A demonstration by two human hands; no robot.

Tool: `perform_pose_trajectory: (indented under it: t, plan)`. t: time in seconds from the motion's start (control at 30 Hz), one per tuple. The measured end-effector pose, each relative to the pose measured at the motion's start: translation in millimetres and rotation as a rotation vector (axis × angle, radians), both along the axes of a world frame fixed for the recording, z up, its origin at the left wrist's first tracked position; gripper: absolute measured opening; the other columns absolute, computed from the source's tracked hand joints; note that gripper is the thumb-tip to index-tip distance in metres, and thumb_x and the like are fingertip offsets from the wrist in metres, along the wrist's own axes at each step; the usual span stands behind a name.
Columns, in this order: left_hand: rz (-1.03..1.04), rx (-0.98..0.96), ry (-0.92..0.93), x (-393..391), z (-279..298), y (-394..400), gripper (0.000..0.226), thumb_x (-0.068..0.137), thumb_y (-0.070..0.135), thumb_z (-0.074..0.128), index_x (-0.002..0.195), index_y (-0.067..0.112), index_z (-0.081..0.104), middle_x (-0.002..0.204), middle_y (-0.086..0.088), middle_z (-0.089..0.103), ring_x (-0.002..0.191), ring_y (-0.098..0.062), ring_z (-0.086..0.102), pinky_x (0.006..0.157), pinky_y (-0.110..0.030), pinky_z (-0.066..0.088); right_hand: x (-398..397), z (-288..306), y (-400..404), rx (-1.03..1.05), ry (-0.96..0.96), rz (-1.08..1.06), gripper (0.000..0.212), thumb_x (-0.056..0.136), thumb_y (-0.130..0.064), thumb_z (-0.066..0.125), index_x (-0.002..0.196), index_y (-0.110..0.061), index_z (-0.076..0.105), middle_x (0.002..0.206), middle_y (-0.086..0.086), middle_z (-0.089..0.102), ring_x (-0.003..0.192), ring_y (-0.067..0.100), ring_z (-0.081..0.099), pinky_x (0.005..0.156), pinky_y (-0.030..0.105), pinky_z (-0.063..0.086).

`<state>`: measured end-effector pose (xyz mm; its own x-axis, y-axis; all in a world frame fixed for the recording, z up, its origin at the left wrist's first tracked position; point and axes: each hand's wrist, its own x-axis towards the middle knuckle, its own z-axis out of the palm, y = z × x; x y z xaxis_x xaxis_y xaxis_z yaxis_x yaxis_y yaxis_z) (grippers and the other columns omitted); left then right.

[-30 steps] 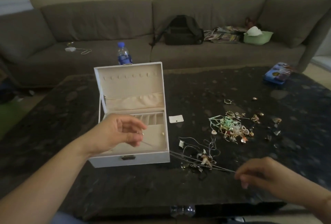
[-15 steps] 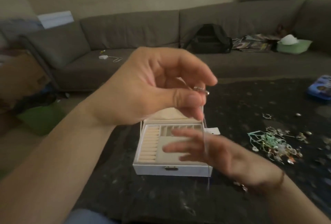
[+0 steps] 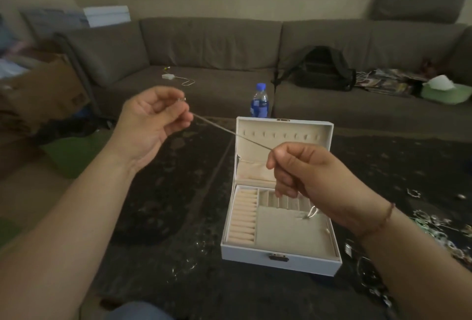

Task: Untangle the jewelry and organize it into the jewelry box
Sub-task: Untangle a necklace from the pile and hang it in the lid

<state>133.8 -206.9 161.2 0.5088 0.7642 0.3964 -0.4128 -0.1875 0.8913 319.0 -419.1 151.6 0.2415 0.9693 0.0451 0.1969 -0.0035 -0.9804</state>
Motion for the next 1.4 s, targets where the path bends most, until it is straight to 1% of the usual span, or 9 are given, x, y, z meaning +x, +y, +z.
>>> perform_pose_trajectory:
  t: [0.17, 0.3, 0.4, 0.47, 0.57, 0.8, 1.07, 1.23, 1.4]
  plan:
    - [0.082, 0.055, 0.495, -8, -47, 16, 0.017, 0.085, 0.0, 0.069, 0.096, 0.013, 0.069, 0.077, -0.002, 0.074, 0.076, -0.021, 0.072, 0.065, -0.024, 0.058, 1, -2, 12, -0.054, -0.205, -0.14, 0.028, 0.101, -0.02, 0.048, 0.086, -0.013, 0.07, 0.053, -0.004, 0.052, 0.051, 0.011, 0.05, 0.068, 0.03, 0.057]
    - [0.163, 0.414, 0.893, 4, -57, 2, 0.015, 0.091, 0.022, 0.069, 0.104, 0.03, 0.071, 0.099, 0.012, 0.072, 0.09, -0.009, 0.07, 0.087, -0.033, 0.057, -4, -1, 21, -0.103, -0.235, -0.12, 0.028, 0.1, -0.022, 0.05, 0.085, -0.013, 0.071, 0.052, -0.003, 0.053, 0.048, 0.01, 0.051, 0.068, 0.03, 0.058]
    - [0.091, 0.572, 0.738, 24, -45, -31, 0.031, 0.097, 0.037, 0.056, 0.126, 0.028, 0.065, 0.132, 0.018, 0.055, 0.116, 0.002, 0.056, 0.101, -0.024, 0.047, -5, -2, 27, -0.167, -0.26, -0.092, 0.028, 0.1, -0.025, 0.052, 0.084, -0.014, 0.072, 0.053, -0.002, 0.053, 0.049, 0.011, 0.05, 0.064, 0.027, 0.057]
    - [-0.11, 0.512, 0.66, 37, -37, -52, 0.042, 0.097, 0.044, 0.049, 0.129, 0.023, 0.063, 0.13, 0.016, 0.06, 0.116, 0.003, 0.058, 0.102, -0.021, 0.047, -4, -2, 30, -0.198, -0.268, -0.081, 0.027, 0.099, -0.025, 0.053, 0.084, -0.014, 0.072, 0.053, -0.004, 0.054, 0.05, 0.01, 0.05, 0.062, 0.025, 0.054]
    - [-0.317, 0.402, 0.633, 52, -38, -68, 0.04, 0.094, 0.041, 0.054, 0.124, 0.017, 0.067, 0.111, 0.006, 0.073, 0.105, -0.009, 0.068, 0.099, -0.033, 0.053, 2, -1, 31, -0.232, -0.288, -0.067, 0.024, 0.097, -0.025, 0.058, 0.081, -0.014, 0.071, 0.052, -0.007, 0.056, 0.049, 0.01, 0.052, 0.06, 0.024, 0.053]
    - [-0.275, 0.294, 0.579, 71, -45, -59, 0.022, 0.091, 0.021, 0.069, 0.112, 0.017, 0.074, 0.095, 0.002, 0.077, 0.091, -0.016, 0.073, 0.097, -0.046, 0.055, 18, -7, 36, -0.236, -0.311, -0.088, 0.026, 0.098, -0.023, 0.055, 0.08, -0.015, 0.073, 0.051, -0.01, 0.053, 0.048, 0.008, 0.049, 0.057, 0.023, 0.049]
    - [-0.171, 0.392, 0.707, 86, -36, -25, 0.011, 0.09, 0.019, 0.07, 0.099, 0.02, 0.077, 0.076, 0.006, 0.074, 0.071, -0.011, 0.07, 0.075, -0.025, 0.06, 38, -13, 69, -0.158, -0.262, -0.187, 0.025, 0.099, -0.028, 0.053, 0.086, -0.017, 0.072, 0.045, -0.012, 0.048, 0.043, 0.007, 0.037, 0.047, 0.022, 0.037]
    - [-0.163, 0.445, 0.783, 90, -35, -2, 0.011, 0.096, 0.022, 0.063, 0.091, 0.022, 0.072, 0.072, 0.003, 0.069, 0.067, -0.009, 0.066, 0.078, -0.022, 0.057, 61, -14, 83, -0.176, -0.366, -0.149, 0.026, 0.098, -0.033, 0.054, 0.084, -0.02, 0.071, 0.041, -0.01, 0.043, 0.038, 0.005, 0.031, 0.04, 0.014, 0.031]
    - [0.055, 0.453, 0.798, 103, -56, 19, 0.01, 0.097, 0.027, 0.062, 0.092, 0.026, 0.07, 0.073, 0.011, 0.067, 0.068, -0.006, 0.066, 0.064, -0.019, 0.055, 81, -22, 97, -0.163, -0.377, -0.158, 0.021, 0.099, -0.026, 0.053, 0.091, -0.02, 0.071, 0.043, -0.027, 0.051, 0.042, -0.013, 0.049, 0.044, 0.004, 0.035]
